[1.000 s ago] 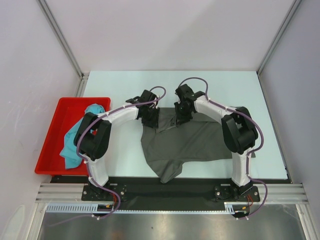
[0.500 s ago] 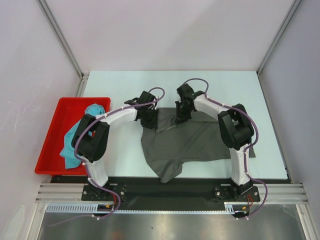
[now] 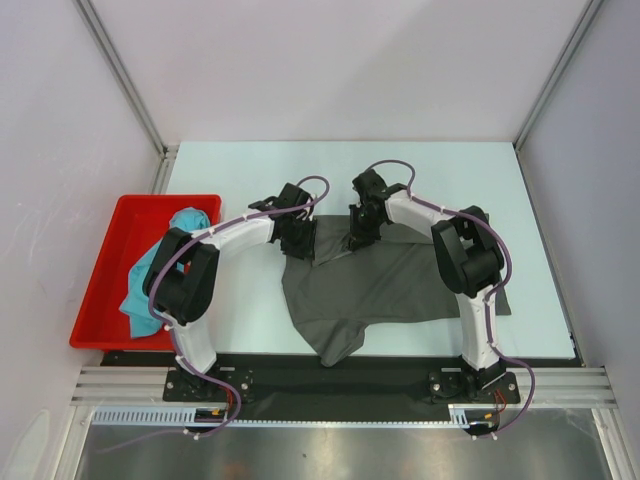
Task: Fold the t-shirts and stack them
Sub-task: Fold the tshirt
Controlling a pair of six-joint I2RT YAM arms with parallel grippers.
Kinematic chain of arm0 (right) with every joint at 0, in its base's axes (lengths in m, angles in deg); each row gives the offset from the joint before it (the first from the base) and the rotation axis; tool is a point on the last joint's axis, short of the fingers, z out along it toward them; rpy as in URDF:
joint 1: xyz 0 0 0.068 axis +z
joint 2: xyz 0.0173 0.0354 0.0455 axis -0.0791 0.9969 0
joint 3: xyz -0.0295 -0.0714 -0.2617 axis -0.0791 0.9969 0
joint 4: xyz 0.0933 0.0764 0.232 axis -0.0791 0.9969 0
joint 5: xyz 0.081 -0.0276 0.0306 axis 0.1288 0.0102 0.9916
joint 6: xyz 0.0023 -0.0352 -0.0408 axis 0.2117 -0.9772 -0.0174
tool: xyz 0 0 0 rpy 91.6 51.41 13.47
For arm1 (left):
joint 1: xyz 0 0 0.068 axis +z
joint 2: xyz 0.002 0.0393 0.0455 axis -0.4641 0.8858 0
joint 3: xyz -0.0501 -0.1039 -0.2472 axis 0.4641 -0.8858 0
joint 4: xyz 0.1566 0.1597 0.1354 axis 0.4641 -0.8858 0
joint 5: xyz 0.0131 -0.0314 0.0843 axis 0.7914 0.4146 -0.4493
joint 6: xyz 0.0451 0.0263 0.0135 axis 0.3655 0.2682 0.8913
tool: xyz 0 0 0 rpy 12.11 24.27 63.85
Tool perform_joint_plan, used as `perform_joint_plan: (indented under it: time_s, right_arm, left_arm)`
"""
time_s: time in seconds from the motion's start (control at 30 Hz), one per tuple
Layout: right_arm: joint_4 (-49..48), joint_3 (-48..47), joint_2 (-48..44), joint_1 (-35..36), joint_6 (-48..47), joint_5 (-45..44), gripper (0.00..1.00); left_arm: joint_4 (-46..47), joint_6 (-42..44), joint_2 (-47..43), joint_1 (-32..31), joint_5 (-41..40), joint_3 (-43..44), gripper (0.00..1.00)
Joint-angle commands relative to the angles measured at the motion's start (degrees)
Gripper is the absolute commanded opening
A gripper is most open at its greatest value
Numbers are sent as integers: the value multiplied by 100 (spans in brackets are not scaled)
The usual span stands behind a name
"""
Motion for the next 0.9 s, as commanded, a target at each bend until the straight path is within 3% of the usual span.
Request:
perform_joint_plan:
  time_s: [0.0,0.23,0.63,0.87]
  right_arm:
    - [-128,-178,61,-30,70,95,21]
    - [-66,-196,192,-38,105,121,24]
    - [83,-424,228,-65,8,-2,1]
    - [276,-363,-140,-56,8,-72,0]
  left_arm:
    - [130,-86,-302,-26,73,-23,38]
    - [157,-130,-240,-17,169,-23,38]
    - [157,-113,-170,-17,205,-6,39]
    - [122,-148,-144,-17,336,21,41]
